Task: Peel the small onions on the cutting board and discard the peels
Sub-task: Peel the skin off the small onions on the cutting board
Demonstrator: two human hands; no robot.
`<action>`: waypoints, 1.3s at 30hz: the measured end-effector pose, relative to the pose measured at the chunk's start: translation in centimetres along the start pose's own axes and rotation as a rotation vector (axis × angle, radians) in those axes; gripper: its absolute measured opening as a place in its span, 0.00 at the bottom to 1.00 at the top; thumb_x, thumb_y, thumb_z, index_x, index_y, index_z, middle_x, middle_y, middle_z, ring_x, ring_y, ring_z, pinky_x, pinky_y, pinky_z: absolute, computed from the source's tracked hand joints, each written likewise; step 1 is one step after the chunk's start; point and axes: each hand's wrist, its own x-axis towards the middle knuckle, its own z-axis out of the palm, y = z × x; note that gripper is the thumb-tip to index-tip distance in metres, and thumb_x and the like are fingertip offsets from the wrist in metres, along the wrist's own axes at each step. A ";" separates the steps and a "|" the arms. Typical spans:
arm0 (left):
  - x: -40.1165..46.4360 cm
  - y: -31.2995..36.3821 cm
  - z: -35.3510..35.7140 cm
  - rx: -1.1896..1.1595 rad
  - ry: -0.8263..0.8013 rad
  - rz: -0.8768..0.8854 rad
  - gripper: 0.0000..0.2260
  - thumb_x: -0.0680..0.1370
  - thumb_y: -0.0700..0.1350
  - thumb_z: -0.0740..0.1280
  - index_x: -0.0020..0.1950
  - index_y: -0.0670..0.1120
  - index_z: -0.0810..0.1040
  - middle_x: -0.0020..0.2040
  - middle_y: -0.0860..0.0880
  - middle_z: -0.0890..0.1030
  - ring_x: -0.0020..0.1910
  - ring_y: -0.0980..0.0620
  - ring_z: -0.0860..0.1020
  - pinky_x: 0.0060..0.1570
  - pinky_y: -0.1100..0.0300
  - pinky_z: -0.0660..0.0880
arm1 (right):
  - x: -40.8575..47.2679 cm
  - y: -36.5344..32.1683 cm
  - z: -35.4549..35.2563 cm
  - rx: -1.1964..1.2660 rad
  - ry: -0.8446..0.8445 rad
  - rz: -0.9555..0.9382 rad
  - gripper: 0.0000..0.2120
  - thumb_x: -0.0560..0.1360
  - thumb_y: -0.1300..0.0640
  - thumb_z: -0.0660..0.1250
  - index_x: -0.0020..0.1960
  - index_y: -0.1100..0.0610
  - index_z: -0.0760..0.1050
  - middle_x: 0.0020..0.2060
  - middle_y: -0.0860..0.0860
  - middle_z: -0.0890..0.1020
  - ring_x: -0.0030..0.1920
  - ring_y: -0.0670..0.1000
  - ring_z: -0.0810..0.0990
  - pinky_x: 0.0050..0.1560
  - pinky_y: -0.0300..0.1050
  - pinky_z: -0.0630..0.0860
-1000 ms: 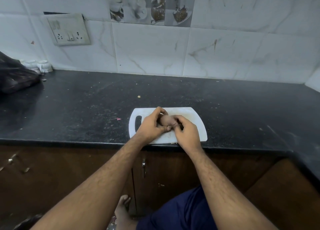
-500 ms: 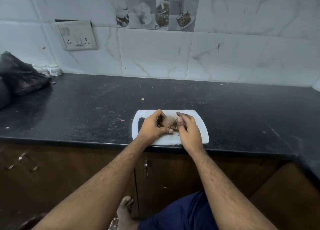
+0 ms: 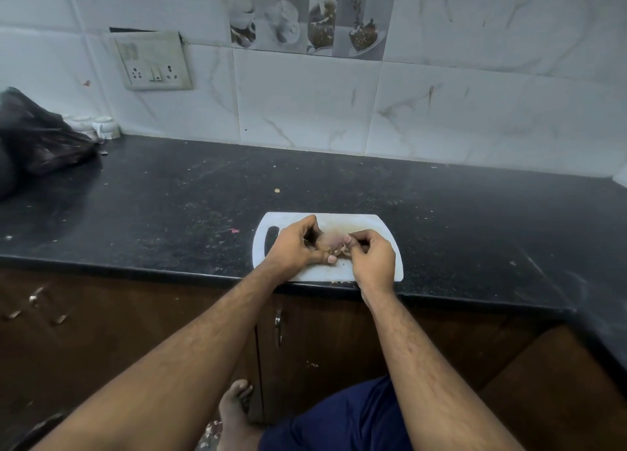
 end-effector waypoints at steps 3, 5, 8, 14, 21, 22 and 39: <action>-0.1 0.0 -0.1 -0.019 0.016 -0.012 0.22 0.64 0.43 0.86 0.47 0.43 0.75 0.45 0.47 0.86 0.39 0.59 0.78 0.43 0.63 0.78 | 0.4 0.3 0.2 -0.064 0.069 0.014 0.01 0.78 0.57 0.71 0.49 0.54 0.81 0.45 0.47 0.83 0.47 0.49 0.82 0.45 0.42 0.79; -0.2 0.1 -0.2 -0.050 0.041 -0.021 0.21 0.66 0.42 0.85 0.48 0.43 0.77 0.44 0.51 0.85 0.40 0.59 0.78 0.43 0.66 0.77 | 0.2 0.3 0.1 -0.075 0.069 -0.028 0.07 0.80 0.60 0.68 0.56 0.54 0.82 0.53 0.48 0.82 0.52 0.48 0.82 0.53 0.41 0.79; -0.2 0.1 -0.3 -0.105 0.053 -0.047 0.18 0.68 0.42 0.84 0.51 0.47 0.79 0.45 0.51 0.87 0.42 0.59 0.82 0.44 0.67 0.77 | -0.6 -0.4 -0.3 -0.086 -0.059 -0.128 0.15 0.84 0.53 0.62 0.69 0.53 0.77 0.62 0.43 0.76 0.58 0.42 0.76 0.55 0.28 0.69; -0.2 0.1 -0.3 -0.186 0.000 -0.057 0.17 0.74 0.41 0.79 0.61 0.47 0.85 0.52 0.50 0.89 0.55 0.53 0.86 0.62 0.57 0.80 | -0.5 -0.2 -0.2 -0.097 -0.293 -0.165 0.17 0.83 0.46 0.63 0.70 0.48 0.75 0.63 0.43 0.81 0.61 0.43 0.78 0.58 0.33 0.72; 0.4 -0.3 -0.4 -0.092 0.162 -0.118 0.08 0.80 0.38 0.73 0.58 0.45 0.87 0.51 0.51 0.89 0.54 0.53 0.86 0.63 0.54 0.81 | -0.3 -0.5 -0.6 -0.063 -0.297 -0.133 0.16 0.81 0.56 0.68 0.69 0.49 0.76 0.61 0.44 0.82 0.60 0.43 0.78 0.58 0.34 0.74; 0.4 -0.2 -0.3 -0.047 0.173 -0.123 0.09 0.80 0.37 0.71 0.59 0.46 0.87 0.52 0.51 0.88 0.56 0.53 0.86 0.64 0.55 0.80 | -0.3 -0.5 -0.6 -0.073 -0.318 -0.137 0.19 0.80 0.57 0.70 0.69 0.49 0.75 0.62 0.43 0.81 0.61 0.43 0.78 0.60 0.36 0.74; 0.5 -0.6 0.2 0.058 0.029 -0.007 0.13 0.83 0.52 0.66 0.62 0.50 0.85 0.54 0.55 0.88 0.56 0.58 0.84 0.64 0.49 0.79 | -0.9 0.1 0.4 -0.194 -0.117 -0.209 0.17 0.80 0.56 0.69 0.68 0.49 0.78 0.57 0.45 0.81 0.56 0.45 0.80 0.58 0.42 0.77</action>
